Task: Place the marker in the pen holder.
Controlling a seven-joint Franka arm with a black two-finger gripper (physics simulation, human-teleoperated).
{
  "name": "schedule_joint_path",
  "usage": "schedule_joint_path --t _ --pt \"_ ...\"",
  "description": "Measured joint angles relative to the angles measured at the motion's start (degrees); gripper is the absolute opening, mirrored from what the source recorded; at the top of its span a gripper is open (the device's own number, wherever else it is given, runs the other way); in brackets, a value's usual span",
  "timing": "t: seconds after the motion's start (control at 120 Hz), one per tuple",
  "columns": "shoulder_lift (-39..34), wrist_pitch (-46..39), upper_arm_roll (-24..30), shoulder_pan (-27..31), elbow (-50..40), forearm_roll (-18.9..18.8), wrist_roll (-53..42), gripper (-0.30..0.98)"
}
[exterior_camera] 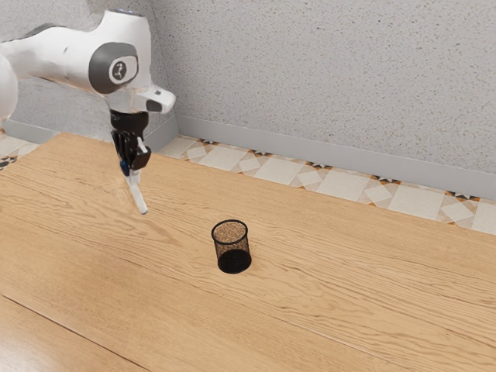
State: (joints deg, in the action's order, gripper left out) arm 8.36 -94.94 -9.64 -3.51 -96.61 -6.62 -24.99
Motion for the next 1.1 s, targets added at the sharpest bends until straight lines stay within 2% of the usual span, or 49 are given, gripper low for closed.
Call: schedule_joint_path --t 0.083,0.233,0.467,0.8,1.1 --pt "5.4 5.2 2.8 -9.7 8.2 1.6 1.0 -0.10" --pt "10.0 10.6 5.9 -13.3 15.9 3.4 2.6 -0.10" --pt "15.9 12.3 6.7 -13.5 20.6 4.1 4.9 -0.09" --pt "15.1 10.2 6.4 -8.8 16.8 2.5 7.0 -0.09" --pt "15.5 7.1 6.2 -9.8 14.3 2.0 7.8 -0.10"
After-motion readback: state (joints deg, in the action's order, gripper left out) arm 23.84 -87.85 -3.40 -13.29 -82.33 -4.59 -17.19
